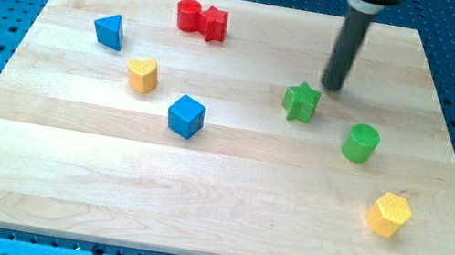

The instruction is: Push the green circle to the bottom of the green star

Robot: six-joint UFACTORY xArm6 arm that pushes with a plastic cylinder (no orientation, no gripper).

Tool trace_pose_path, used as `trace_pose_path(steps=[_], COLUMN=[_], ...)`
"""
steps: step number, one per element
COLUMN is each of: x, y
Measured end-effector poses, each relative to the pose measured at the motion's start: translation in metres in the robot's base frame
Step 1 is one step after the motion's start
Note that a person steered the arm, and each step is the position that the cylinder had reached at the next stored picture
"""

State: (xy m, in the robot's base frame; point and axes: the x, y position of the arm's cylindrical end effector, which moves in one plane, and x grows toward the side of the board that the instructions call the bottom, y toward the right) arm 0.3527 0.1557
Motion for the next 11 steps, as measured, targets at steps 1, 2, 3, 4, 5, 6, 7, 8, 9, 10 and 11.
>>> trace_pose_path(steps=[1, 2, 3, 4, 5, 6, 7, 8, 9, 10, 11], x=[0.003, -0.011, 0.000, 0.050, 0.117, 0.116, 0.139, 0.136, 0.100, 0.121, 0.115], y=[0.000, 0.017, 0.073, 0.117, 0.073, 0.003, -0.020, -0.045, -0.055, -0.057, 0.041])
